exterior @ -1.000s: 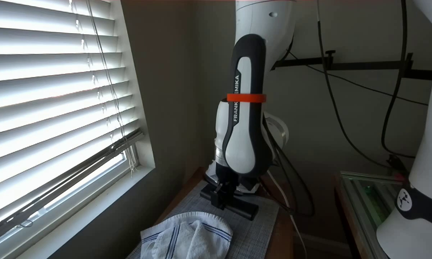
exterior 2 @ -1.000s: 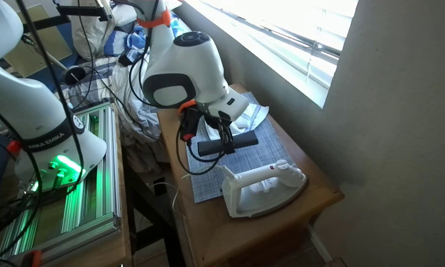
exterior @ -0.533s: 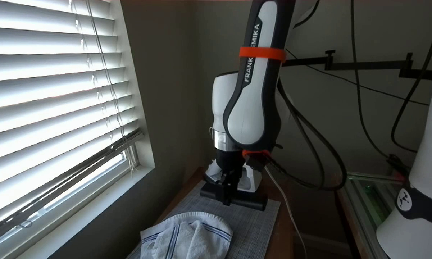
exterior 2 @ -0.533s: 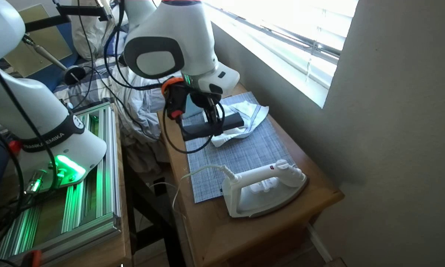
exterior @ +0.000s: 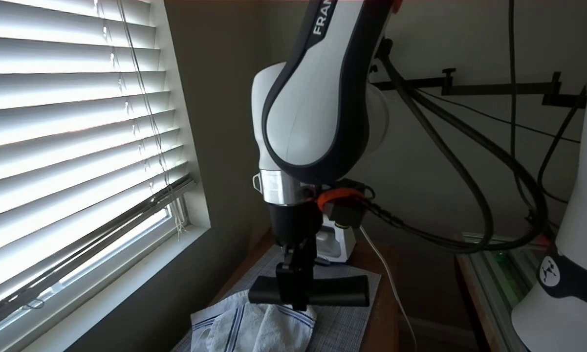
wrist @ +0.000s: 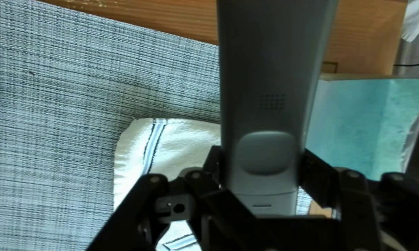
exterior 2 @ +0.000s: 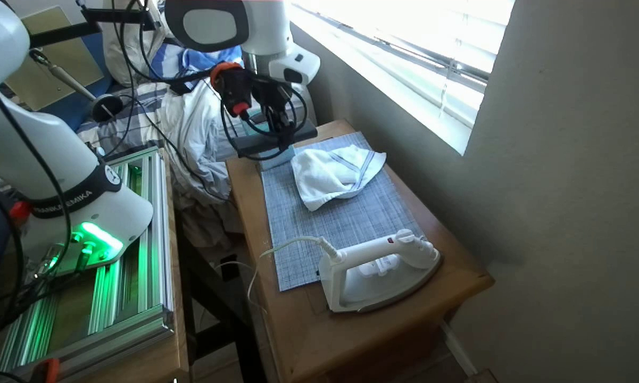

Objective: Pick up the remote control and put it on the tissue dispenser

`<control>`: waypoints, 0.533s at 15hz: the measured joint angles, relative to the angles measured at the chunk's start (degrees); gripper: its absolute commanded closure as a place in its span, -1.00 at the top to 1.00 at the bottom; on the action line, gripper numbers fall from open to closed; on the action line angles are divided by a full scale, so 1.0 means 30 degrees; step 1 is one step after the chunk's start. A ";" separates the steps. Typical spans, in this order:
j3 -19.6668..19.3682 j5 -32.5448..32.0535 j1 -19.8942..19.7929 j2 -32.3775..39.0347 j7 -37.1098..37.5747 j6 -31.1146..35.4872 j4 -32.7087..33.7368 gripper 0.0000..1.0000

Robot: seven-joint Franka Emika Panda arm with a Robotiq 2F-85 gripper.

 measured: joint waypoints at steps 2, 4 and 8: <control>-0.0296 0.0635 0.1310 -0.0650 -0.0026 -0.0306 -0.0015 -0.42; -0.0433 0.1737 0.2520 -0.1138 -0.0287 -0.0301 -0.0032 -0.42; -0.0476 0.4282 0.4735 -0.1336 -0.0881 0.0407 -0.0004 -0.42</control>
